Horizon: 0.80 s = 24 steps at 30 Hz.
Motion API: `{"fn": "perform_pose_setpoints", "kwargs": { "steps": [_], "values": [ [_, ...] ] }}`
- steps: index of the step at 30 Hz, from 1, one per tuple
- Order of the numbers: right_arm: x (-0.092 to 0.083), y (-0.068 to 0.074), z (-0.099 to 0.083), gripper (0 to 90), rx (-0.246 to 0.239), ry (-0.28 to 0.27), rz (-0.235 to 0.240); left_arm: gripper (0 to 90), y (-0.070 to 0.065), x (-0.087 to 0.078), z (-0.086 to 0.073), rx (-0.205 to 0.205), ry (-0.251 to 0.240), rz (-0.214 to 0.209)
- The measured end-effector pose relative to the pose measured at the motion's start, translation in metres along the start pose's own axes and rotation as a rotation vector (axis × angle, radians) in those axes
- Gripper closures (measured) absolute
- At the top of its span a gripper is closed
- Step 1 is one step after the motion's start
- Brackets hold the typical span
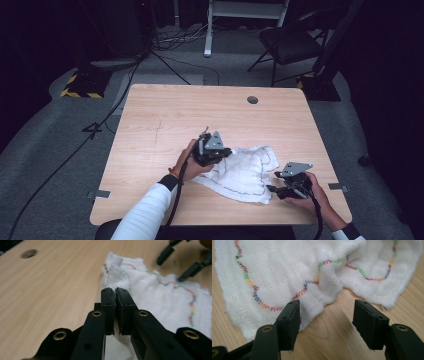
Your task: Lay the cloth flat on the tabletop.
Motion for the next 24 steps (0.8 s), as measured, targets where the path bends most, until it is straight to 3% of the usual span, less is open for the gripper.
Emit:
{"fn": "perform_pose_setpoints", "kwargs": {
  "steps": [1,4,6,8,9,12,19,20,21,24],
  "values": [
    [0.0,0.0,0.0,38.4,0.0,0.0,0.0,85.0,0.0,0.0,0.0,0.0,0.0,0.0],
    [-0.001,-0.008,-0.003,38.0,0.013,0.013,-0.023,85.0,0.029,-0.028,-0.006,-0.067,-0.054,0.072],
    [-0.001,-0.011,-0.004,38.1,0.007,0.016,-0.044,85.0,0.034,-0.034,-0.009,-0.089,-0.062,0.077],
    [0.0,-0.014,-0.003,38.1,0.013,0.022,-0.054,85.0,0.049,-0.045,-0.019,-0.128,-0.067,0.096],
    [0.0,-0.014,-0.003,38.1,0.013,0.022,-0.054,84.9,0.049,-0.045,-0.019,-0.128,-0.067,0.096],
    [0.004,-0.023,-0.002,37.8,0.015,0.025,-0.082,84.9,0.066,-0.052,-0.036,-0.164,-0.045,0.111],
    [0.007,-0.034,-0.004,37.5,0.061,0.031,-0.075,84.2,0.091,-0.055,-0.068,-0.223,-0.008,0.127],
    [0.007,-0.034,-0.004,37.5,0.061,0.031,-0.075,84.1,0.091,-0.055,-0.068,-0.223,-0.008,0.127],
    [0.007,-0.035,-0.004,37.9,0.059,0.032,-0.078,83.9,0.094,-0.051,-0.076,-0.253,-0.006,0.11],
    [0.007,-0.035,-0.003,38.7,0.059,0.03,-0.071,83.5,0.095,-0.047,-0.078,-0.251,0.004,0.108]
  ]
}}
Point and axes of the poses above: each handheld gripper's, and its own axes: x roughly forward along the jaws, z roughly out of its top, y roughly to its left, the point moved 10 cm from there along x, roughly forward along the jaws, and after that the axes turned 11 degrees about -z, right-handed, at the moved point
